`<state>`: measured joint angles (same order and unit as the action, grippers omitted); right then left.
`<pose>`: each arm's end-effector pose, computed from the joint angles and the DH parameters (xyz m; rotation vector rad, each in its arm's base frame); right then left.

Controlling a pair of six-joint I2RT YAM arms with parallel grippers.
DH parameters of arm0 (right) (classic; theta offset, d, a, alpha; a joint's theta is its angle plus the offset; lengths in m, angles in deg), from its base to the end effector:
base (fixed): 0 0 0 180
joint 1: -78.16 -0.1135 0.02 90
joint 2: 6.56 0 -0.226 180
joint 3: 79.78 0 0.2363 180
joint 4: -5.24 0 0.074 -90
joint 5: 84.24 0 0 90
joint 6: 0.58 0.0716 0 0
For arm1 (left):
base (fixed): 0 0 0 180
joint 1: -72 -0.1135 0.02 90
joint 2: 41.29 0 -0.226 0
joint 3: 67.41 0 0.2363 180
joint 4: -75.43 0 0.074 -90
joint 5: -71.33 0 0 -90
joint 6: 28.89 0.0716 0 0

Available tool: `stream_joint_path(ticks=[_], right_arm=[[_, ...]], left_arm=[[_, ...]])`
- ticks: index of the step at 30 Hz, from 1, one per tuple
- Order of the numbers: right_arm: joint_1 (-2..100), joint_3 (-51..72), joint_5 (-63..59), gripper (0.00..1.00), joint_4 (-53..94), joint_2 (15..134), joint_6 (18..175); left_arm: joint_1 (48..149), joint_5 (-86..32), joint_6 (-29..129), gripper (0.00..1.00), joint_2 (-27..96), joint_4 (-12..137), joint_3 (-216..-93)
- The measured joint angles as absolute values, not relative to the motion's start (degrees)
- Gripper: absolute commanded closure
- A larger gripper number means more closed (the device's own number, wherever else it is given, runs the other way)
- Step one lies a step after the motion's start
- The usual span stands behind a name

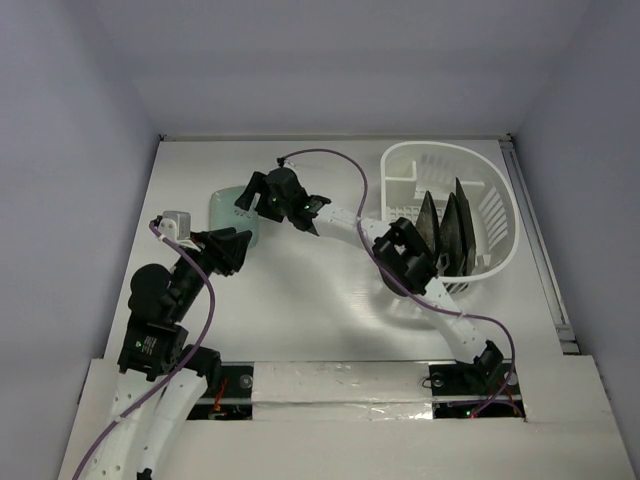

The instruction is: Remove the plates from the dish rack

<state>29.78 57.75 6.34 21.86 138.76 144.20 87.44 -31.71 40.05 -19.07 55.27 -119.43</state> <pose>0.3808 0.4275 0.1499 0.1293 2.1842 1.0977 0.1476 -0.0575 0.3405 0.1231 1.4368 -0.6851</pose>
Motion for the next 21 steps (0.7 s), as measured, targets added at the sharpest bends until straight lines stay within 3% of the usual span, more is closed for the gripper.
stream_joint_path(ticks=[8,11,12,14,16,21], right_arm=[[29.2,50.0,8.7,0.15,20.9,128.4,140.2],[28.8,46.5,9.9,0.33,19.0,122.7,138.6],[28.6,45.0,10.4,0.72,18.2,120.5,137.9],[28.2,41.7,11.4,1.0,17.0,116.2,136.5],[27.9,37.7,13.0,1.0,16.2,111.3,134.6],[27.5,25.4,20.4,1.0,18.8,95.1,125.0]], left_arm=[[87.4,-31.7,40.1,0.59,-19.0,55.3,-119.4],[87.4,-31.7,40.1,0.59,-18.9,55.3,-119.4],[87.4,-31.7,40.1,0.59,-18.9,55.3,-119.4],[87.3,-31.7,40.1,0.59,-18.9,55.2,-119.4],[87.3,-31.7,40.1,0.6,-18.9,55.3,-119.4],[87.3,-31.8,40.1,0.81,-18.9,55.2,-119.4]])
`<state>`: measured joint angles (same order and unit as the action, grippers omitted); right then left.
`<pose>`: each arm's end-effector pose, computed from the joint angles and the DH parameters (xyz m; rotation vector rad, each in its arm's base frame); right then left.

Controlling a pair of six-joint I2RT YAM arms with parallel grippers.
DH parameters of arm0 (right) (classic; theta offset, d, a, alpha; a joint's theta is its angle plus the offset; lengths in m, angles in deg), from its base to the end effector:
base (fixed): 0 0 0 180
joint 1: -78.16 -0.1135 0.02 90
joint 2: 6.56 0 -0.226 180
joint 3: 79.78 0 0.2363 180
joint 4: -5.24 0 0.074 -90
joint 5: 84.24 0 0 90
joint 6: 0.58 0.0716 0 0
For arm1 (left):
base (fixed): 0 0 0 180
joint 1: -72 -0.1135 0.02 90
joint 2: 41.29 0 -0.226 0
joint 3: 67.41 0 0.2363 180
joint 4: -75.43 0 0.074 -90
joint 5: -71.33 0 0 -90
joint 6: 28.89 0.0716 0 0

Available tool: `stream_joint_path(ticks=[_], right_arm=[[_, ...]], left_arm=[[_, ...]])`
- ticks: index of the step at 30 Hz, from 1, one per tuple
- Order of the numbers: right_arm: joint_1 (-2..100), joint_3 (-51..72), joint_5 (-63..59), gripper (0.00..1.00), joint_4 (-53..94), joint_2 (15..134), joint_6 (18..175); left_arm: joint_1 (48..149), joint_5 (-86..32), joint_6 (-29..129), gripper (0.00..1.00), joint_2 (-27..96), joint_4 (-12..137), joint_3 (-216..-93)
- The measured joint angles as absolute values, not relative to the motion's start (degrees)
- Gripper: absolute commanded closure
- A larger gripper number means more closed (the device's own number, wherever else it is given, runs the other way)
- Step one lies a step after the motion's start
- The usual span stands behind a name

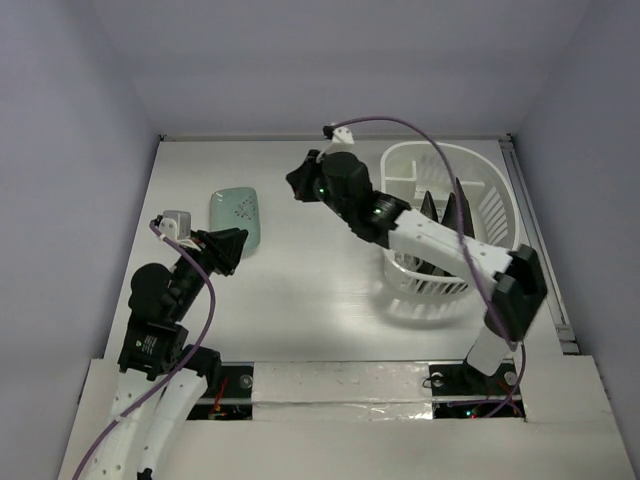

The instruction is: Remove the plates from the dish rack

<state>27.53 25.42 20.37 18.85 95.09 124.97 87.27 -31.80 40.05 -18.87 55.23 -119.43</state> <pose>0.2947 0.3307 0.3244 -0.0448 1.8231 0.8685 0.1485 -0.0574 0.3399 0.1218 1.4411 -0.6835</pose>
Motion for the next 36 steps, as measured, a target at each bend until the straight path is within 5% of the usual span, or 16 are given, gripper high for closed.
stream_joint_path(ticks=[4,6,10,16,23,36], right_arm=[[27.5,17.0,30.1,0.99,25.2,80.2,117.5],[27.6,13.2,35.1,0.64,29.4,73.0,115.5],[29.2,7.5,43.7,0.37,39.4,62.1,114.3],[34.0,2.2,47.5,0.35,53.4,54.7,115.4],[37.3,0.0,47.5,0.35,60.7,57.0,117.2],[42.1,-1.7,47.8,0.38,62.0,64.8,116.3]], left_arm=[[87.3,-32.1,40.1,0.96,-18.6,55.2,-119.4],[87.3,-32.2,40.1,0.97,-18.3,55.2,-119.4],[87.3,-32.2,40.1,0.98,-17.8,55.2,-119.4],[87.3,-32.7,40.0,0.94,-17.6,54.6,-119.4],[87.3,-35.5,38.5,0.66,-18.6,53.0,-119.2],[87.3,-37.1,38.1,0.62,-19.1,52.5,-118.1]])
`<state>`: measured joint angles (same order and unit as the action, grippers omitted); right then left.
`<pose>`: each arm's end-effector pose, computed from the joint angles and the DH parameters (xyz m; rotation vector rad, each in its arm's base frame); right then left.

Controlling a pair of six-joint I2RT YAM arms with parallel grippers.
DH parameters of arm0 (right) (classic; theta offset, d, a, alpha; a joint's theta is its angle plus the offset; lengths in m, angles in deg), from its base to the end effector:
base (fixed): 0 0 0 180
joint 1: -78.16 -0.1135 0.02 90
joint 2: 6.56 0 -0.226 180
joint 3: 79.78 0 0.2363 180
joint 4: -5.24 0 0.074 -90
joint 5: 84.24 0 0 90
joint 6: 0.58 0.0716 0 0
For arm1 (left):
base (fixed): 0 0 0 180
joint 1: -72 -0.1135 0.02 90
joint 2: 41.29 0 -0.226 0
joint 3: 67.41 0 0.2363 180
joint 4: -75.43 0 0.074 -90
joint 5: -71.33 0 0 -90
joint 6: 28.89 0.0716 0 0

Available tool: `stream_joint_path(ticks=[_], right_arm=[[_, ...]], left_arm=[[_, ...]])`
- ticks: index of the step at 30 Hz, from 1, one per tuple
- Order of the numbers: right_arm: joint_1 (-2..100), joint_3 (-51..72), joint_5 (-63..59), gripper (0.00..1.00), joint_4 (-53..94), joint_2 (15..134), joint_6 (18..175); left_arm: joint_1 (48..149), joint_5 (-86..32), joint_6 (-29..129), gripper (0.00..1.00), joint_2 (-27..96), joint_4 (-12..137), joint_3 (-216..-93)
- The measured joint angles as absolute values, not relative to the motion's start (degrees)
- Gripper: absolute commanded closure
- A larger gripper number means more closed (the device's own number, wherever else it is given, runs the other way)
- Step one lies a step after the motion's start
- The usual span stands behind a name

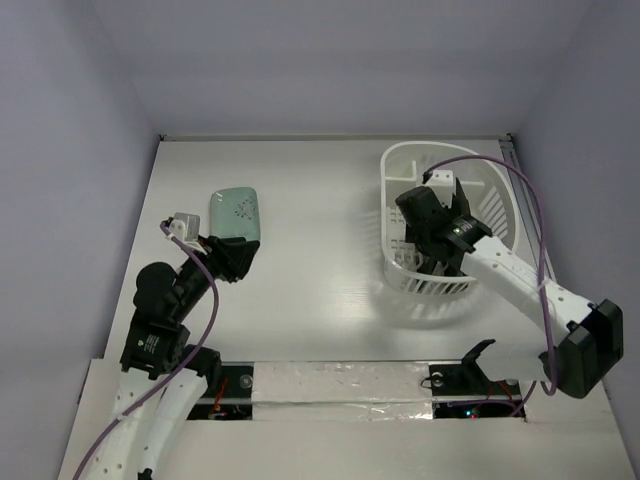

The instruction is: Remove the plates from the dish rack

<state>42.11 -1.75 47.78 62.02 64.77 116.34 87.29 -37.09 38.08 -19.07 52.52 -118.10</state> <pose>0.2416 0.1166 0.2576 0.1291 2.1889 -0.2994 0.1481 -0.0640 0.3254 0.1666 1.5185 -0.7743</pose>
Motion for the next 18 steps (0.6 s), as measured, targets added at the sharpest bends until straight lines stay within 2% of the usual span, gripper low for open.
stream_joint_path(ticks=[2,12,18], right_arm=[[42.2,-1.1,47.8,0.39,62.6,67.4,115.9],[43.0,1.6,49.1,0.66,66.4,71.7,113.8],[43.0,4.4,50.8,0.79,69.6,74.3,113.1]], left_arm=[[87.3,-37.1,38.1,0.61,-19.4,52.4,-118.1],[87.5,-36.9,38.1,0.61,-21.6,52.0,-118.1],[88.5,-36.6,38.1,0.61,-22.6,51.8,-118.1]])
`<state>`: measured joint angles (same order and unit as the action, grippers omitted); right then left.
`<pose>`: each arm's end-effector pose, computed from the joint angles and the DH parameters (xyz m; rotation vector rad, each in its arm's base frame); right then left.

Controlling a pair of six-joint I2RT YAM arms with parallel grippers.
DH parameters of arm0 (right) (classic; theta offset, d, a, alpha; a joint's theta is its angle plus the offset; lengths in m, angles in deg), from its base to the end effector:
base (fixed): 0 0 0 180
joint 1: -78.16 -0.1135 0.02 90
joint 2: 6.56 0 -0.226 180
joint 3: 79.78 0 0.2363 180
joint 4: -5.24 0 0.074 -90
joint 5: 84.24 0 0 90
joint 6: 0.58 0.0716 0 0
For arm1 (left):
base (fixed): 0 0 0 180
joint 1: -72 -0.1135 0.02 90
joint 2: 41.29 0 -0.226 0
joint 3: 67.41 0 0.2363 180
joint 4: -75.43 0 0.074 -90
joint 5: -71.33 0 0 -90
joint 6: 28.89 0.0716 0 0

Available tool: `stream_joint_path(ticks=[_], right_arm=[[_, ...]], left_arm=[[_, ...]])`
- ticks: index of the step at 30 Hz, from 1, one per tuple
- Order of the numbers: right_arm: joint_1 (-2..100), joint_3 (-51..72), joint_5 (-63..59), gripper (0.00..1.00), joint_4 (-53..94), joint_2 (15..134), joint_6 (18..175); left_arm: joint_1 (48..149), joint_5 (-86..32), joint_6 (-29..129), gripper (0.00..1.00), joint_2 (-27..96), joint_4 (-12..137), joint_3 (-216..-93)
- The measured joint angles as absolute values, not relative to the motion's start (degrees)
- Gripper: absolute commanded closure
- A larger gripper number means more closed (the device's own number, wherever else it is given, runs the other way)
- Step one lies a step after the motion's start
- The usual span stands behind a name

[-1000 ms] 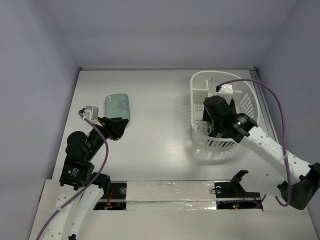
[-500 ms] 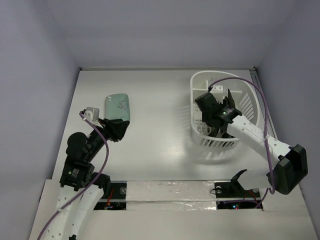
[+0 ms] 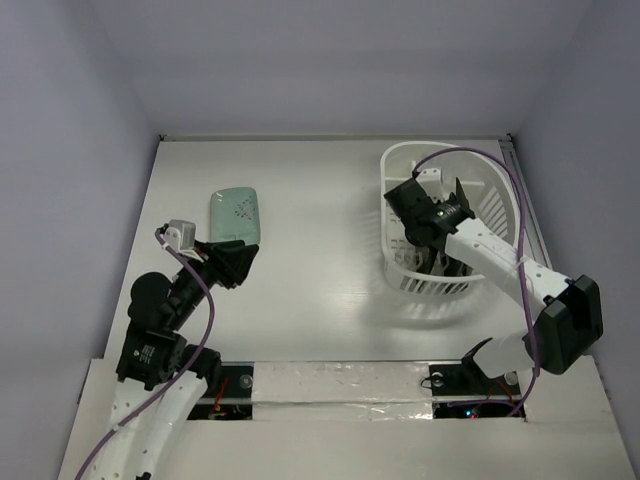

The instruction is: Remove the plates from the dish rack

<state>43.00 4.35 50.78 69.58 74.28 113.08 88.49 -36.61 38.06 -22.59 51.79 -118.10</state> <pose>0.2583 0.1200 0.2411 0.0143 2.2937 -0.5342 0.1347 -0.0629 0.3318 0.1823 1.4689 -0.7864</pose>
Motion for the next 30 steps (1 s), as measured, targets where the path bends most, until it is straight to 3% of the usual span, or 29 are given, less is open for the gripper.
stream_joint_path(ticks=[9,30], right_arm=[[42.9,7.2,52.1,1.0,73.8,76.8,111.0],[40.9,18.0,58.0,1.0,81.2,78.3,108.2]], left_arm=[[89.1,-36.6,38.1,0.61,-23.5,51.7,-118.1],[89.6,-36.5,37.9,0.61,-23.5,51.7,-118.1]])
